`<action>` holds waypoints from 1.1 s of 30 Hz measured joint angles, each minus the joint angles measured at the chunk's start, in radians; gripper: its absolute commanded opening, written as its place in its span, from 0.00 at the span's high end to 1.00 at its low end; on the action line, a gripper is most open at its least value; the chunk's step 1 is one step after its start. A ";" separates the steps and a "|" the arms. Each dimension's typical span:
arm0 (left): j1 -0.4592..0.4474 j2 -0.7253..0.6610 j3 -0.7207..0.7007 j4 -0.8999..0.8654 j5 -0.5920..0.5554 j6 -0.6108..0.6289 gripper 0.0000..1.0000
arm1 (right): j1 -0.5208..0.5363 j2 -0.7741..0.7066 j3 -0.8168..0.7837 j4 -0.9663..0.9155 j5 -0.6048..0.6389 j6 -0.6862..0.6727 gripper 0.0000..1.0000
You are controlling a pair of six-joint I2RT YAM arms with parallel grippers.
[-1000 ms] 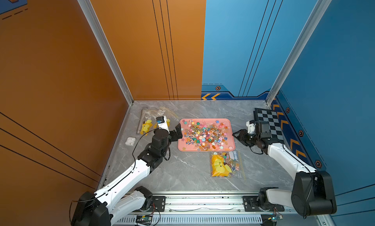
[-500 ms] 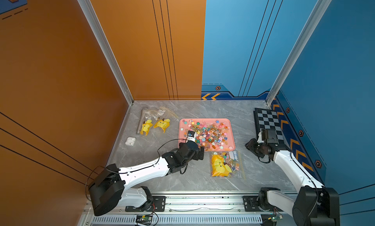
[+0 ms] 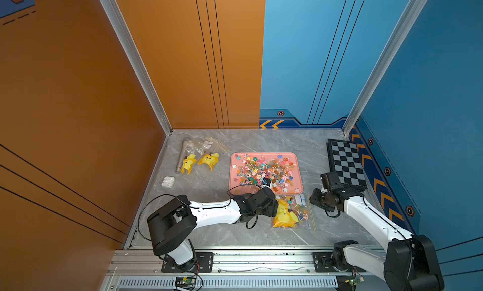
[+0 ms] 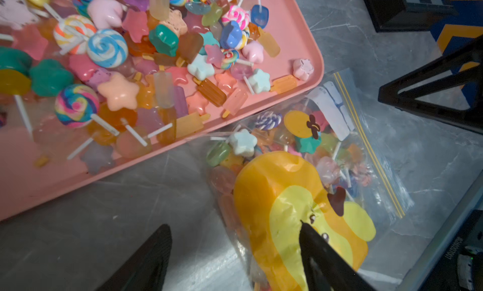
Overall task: Pour candies out of the ziploc bag
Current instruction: Move the ziploc bag to the center of the board.
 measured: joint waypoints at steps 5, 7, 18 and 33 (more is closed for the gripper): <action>-0.007 0.036 0.000 0.029 0.042 -0.026 0.32 | 0.022 0.028 -0.016 0.001 -0.002 0.000 0.51; -0.009 0.052 0.002 0.036 0.049 -0.034 0.34 | 0.036 0.043 -0.024 0.003 -0.003 0.000 0.51; -0.008 0.090 -0.004 0.121 0.102 -0.105 0.63 | 0.113 0.094 -0.031 0.033 -0.016 0.015 0.55; 0.061 0.045 -0.100 0.153 0.121 -0.135 0.92 | 0.175 0.123 -0.029 0.093 -0.026 0.057 0.58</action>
